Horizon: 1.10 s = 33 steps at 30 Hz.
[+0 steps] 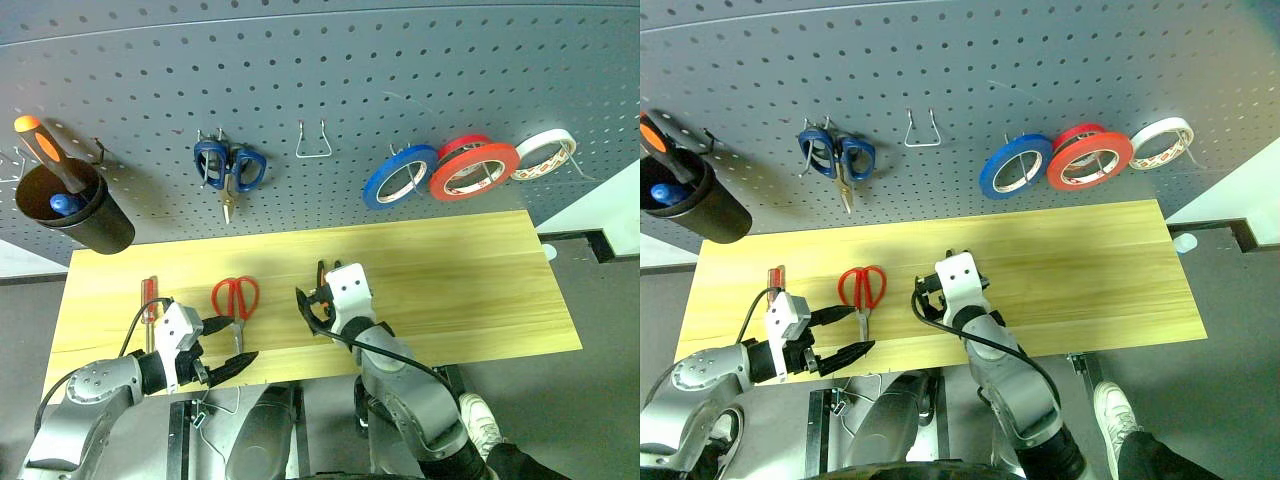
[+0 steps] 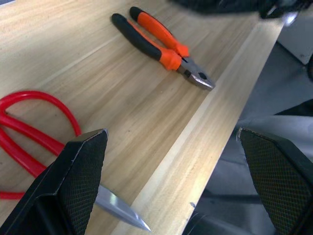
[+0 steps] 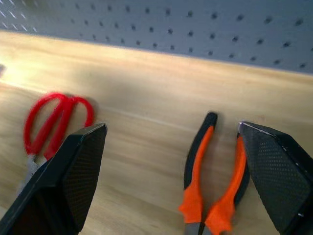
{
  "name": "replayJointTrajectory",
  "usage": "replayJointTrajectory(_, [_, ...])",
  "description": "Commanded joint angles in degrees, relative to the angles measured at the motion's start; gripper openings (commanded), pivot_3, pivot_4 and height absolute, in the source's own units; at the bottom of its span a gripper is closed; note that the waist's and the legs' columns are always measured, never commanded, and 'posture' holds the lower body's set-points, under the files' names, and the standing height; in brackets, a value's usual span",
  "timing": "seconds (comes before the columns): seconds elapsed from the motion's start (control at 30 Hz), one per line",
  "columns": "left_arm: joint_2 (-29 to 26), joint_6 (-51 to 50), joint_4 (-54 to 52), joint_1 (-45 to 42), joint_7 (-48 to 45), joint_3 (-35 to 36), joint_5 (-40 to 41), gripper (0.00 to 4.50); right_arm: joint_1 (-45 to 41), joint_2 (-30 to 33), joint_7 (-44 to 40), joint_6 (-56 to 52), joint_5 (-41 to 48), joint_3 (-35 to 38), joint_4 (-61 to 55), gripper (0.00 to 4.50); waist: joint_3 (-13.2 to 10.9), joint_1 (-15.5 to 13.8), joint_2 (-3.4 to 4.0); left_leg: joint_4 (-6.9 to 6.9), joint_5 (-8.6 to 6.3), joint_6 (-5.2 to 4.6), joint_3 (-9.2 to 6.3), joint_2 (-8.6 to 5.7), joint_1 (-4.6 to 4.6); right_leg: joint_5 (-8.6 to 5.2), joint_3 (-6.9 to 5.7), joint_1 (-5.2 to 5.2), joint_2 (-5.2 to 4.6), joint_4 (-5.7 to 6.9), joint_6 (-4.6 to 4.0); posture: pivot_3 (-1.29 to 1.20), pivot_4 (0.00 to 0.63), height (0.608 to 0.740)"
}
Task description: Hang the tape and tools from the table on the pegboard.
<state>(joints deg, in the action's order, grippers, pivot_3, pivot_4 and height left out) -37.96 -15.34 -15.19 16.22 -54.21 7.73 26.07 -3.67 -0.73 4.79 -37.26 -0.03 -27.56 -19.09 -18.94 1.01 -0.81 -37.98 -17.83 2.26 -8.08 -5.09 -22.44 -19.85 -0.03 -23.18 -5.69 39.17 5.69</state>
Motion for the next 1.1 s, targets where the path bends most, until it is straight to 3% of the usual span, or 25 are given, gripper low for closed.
replayJointTrajectory(0.03, [0.34, 0.20, -3.08, 2.02, 0.25, 1.10, 1.07, 4.50, -0.04, -1.38, 1.11, 0.02, -2.07, 0.60, 0.27, 4.48, -0.05, -0.02, 0.01, 0.00, 0.00, 0.00, 0.00, 0.00, 0.00, 0.00, 0.00, 0.00, 0.00, 0.00, 0.00, 0.07, 0.387, 0.725])
replayJointTrajectory(0.57, [-1.33, -1.96, -7.88, 7.81, 0.01, 3.93, 2.88, 4.50, 0.16, -7.69, 5.80, -3.50, -4.11, -3.35, 2.73, 4.48, -1.77, -0.12, 0.13, 0.04, -0.02, -0.03, 0.00, 0.02, -0.03, -0.01, 0.04, -0.05, 0.00, -0.03, -0.02, 0.10, 0.443, 0.725])
replayJointTrajectory(1.1, [-1.24, -4.00, -13.19, 13.21, 0.86, 5.57, 3.92, 4.50, -4.36, -7.64, 8.73, -2.20, -3.86, -1.37, 7.57, 4.48, -4.04, -0.24, 0.05, 0.12, -0.02, -0.04, 0.02, 0.02, -0.17, -0.01, 0.04, -0.21, -0.01, -0.10, -0.02, 0.11, 0.474, 0.725])
